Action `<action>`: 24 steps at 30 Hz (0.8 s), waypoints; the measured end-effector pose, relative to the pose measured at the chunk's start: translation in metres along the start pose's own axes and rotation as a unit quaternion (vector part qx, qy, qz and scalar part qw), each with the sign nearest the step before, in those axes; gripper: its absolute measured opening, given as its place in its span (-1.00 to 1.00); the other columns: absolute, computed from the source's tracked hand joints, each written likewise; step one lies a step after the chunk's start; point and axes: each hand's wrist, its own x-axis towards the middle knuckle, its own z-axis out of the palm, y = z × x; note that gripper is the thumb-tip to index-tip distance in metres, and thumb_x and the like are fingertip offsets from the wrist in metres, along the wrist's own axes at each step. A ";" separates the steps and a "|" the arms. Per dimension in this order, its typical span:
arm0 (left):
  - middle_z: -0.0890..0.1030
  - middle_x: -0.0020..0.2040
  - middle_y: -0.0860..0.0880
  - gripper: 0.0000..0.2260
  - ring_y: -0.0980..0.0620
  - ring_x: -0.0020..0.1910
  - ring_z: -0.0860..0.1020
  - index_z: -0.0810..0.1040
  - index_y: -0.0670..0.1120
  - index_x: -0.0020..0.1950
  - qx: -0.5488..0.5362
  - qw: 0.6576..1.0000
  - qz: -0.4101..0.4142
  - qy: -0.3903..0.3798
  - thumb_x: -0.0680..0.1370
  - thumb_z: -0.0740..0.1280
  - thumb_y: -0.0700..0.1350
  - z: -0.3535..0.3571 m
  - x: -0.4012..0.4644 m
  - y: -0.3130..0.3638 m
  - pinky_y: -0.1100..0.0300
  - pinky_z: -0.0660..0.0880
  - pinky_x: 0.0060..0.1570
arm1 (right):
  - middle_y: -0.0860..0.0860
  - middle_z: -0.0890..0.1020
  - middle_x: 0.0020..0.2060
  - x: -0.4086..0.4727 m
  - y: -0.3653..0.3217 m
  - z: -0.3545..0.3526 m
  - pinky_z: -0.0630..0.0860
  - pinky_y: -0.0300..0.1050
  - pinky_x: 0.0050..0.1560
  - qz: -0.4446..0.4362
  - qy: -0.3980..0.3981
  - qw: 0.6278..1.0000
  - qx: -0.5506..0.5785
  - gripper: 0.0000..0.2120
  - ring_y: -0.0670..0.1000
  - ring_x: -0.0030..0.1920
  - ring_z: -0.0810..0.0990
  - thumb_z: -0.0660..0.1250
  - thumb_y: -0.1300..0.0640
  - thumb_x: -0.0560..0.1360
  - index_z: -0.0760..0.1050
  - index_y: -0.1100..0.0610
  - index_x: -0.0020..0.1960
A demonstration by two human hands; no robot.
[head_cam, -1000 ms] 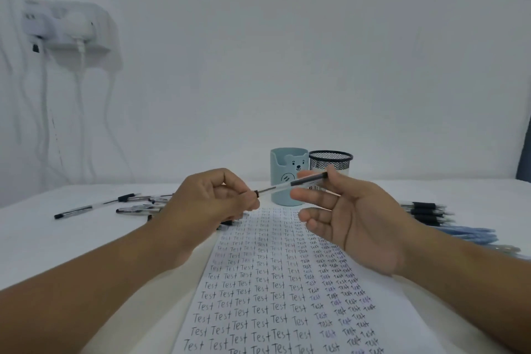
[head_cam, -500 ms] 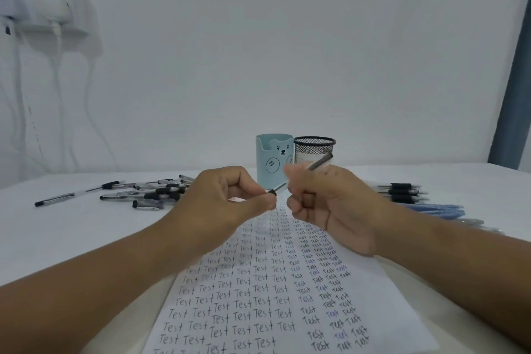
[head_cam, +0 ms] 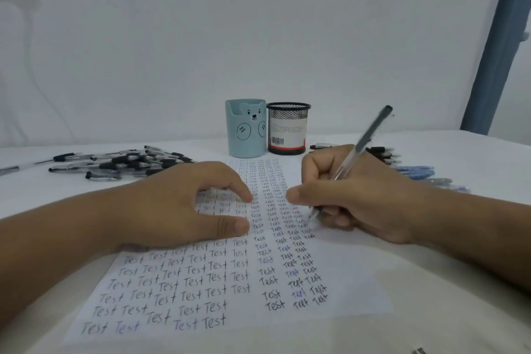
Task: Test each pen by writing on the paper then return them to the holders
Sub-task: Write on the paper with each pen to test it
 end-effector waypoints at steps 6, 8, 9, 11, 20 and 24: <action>0.46 0.26 0.46 -0.54 0.37 0.28 0.41 0.50 0.45 0.18 0.010 1.000 -0.012 -0.003 0.29 0.38 0.43 -0.002 0.001 0.000 0.09 0.34 0.40 | 0.12 0.55 -0.53 -0.007 -0.005 0.006 0.36 -0.25 -0.47 -0.047 0.014 0.994 -0.100 -0.64 0.01 -0.56 0.42 0.53 0.00 0.40 0.46 0.16 -0.40; 0.46 0.25 0.47 -0.55 0.37 0.27 0.40 0.51 0.47 0.15 0.004 1.000 -0.018 -0.003 0.28 0.38 0.42 -0.001 0.001 0.000 0.10 0.35 0.38 | 0.09 0.53 -0.54 -0.006 -0.004 0.005 0.42 -0.13 -0.40 -0.050 0.031 0.986 -0.155 -0.60 0.06 -0.49 0.46 0.54 0.10 0.43 0.40 0.18 -0.43; 0.46 0.24 0.47 -0.55 0.37 0.26 0.40 0.51 0.48 0.15 0.005 1.000 -0.019 -0.004 0.27 0.37 0.43 -0.002 0.001 0.000 0.11 0.35 0.37 | 0.08 0.53 -0.54 -0.005 -0.002 0.005 0.44 -0.09 -0.37 -0.047 0.031 0.984 -0.169 -0.59 0.06 -0.48 0.46 0.52 0.15 0.45 0.38 0.20 -0.43; 0.46 0.25 0.46 -0.55 0.36 0.27 0.41 0.51 0.48 0.16 0.009 1.000 -0.018 -0.007 0.29 0.35 0.48 -0.002 0.002 -0.001 0.09 0.35 0.39 | 0.08 0.54 -0.54 -0.005 -0.002 0.005 0.43 -0.09 -0.35 -0.029 0.029 0.982 -0.185 -0.60 0.03 -0.47 0.45 0.49 0.20 0.46 0.36 0.23 -0.42; 0.44 0.29 0.43 -0.38 0.29 0.31 0.41 0.48 0.51 0.18 0.018 0.999 -0.034 -0.017 0.14 0.28 0.60 -0.003 0.003 -0.004 0.07 0.37 0.36 | 0.06 0.54 -0.54 -0.006 -0.007 0.009 0.39 -0.15 -0.37 0.000 0.018 0.974 -0.226 -0.63 -0.03 -0.48 0.43 0.46 0.23 0.46 0.36 0.22 -0.42; 0.45 0.29 0.42 -0.38 0.28 0.31 0.40 0.49 0.50 0.18 0.012 0.999 -0.035 -0.016 0.14 0.29 0.58 -0.003 0.002 -0.003 0.05 0.36 0.38 | 0.05 0.53 -0.54 -0.006 -0.006 0.009 0.38 -0.14 -0.38 -0.002 0.016 0.972 -0.234 -0.62 -0.04 -0.49 0.42 0.45 0.26 0.46 0.35 0.19 -0.44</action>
